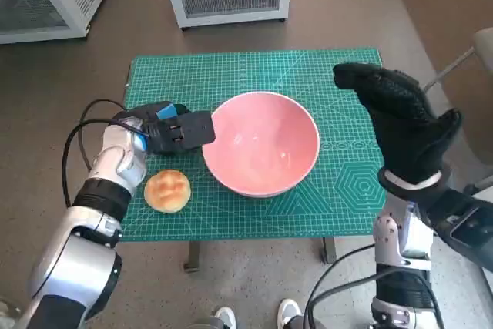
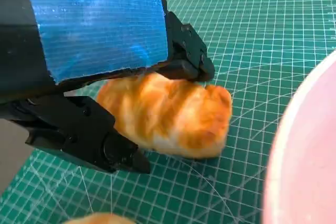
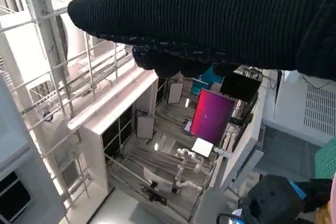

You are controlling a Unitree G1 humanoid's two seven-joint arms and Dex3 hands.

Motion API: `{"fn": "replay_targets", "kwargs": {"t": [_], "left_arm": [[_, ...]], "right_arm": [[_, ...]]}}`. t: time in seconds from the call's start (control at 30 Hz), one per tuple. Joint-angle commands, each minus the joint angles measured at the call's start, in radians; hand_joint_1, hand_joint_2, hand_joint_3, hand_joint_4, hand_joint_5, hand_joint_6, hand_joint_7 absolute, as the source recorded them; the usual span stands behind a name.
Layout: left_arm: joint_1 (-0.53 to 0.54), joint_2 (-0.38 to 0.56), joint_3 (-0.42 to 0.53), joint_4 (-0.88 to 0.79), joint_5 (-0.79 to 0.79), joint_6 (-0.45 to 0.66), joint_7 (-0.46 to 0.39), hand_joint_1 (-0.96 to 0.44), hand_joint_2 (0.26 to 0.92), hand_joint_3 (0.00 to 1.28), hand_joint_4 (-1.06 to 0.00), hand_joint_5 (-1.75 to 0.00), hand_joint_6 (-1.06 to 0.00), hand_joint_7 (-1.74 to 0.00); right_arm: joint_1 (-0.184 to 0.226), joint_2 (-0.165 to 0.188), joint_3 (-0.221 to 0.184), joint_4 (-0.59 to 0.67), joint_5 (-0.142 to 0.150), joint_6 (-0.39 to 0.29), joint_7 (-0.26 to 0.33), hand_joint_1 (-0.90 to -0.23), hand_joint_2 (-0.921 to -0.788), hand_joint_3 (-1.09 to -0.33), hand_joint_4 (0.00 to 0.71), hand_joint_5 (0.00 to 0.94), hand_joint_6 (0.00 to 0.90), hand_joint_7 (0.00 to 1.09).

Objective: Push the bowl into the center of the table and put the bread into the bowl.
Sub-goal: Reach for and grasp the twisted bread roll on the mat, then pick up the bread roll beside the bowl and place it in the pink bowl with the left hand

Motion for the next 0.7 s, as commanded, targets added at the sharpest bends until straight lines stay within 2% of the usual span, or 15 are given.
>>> {"fn": "replay_targets", "kwargs": {"t": [0.03, 0.13, 0.4, 0.5, 0.7], "left_arm": [[0.0, 0.016, -0.017, 0.01, 0.02, -0.048, 0.028, 0.08, 0.916, 0.1, -0.64, -1.28, -0.65, -0.8], [0.001, 0.032, -0.019, -0.007, 0.025, -0.068, 0.042, 0.03, 0.918, 0.08, -0.64, -1.34, -0.68, -0.9], [0.004, 0.098, 0.018, -0.133, 0.005, -0.077, 0.035, 0.0, 0.912, 0.07, -0.61, -1.35, -0.75, -0.93], [0.02, 0.125, 0.057, -0.225, -0.018, -0.061, 0.027, 0.0, 0.902, 0.11, -0.6, -1.35, -0.7, -1.01], [0.087, 0.176, 0.15, -0.485, -0.052, -0.01, 0.01, 0.0, 0.918, 0.08, -0.65, -1.24, -0.65, -1.12]], "right_arm": [[0.018, -0.003, 0.001, 0.0, 0.001, 0.007, -0.002, -0.388, -0.921, -0.456, 0.496, 0.001, 0.16, 0.66], [0.017, -0.002, 0.002, 0.001, 0.0, 0.007, -0.003, -0.386, -0.921, -0.458, 0.497, 0.001, 0.16, 0.66], [0.021, 0.004, 0.008, -0.002, -0.002, 0.006, -0.005, -0.387, -0.921, -0.459, 0.5, 0.003, 0.16, 0.66], [0.022, 0.005, 0.009, -0.002, 0.0, 0.006, -0.003, -0.394, -0.921, -0.457, 0.501, 0.003, 0.161, 0.66], [0.023, 0.006, 0.011, -0.002, 0.002, 0.007, -0.001, -0.397, -0.921, -0.455, 0.503, 0.004, 0.161, 0.66]]}}
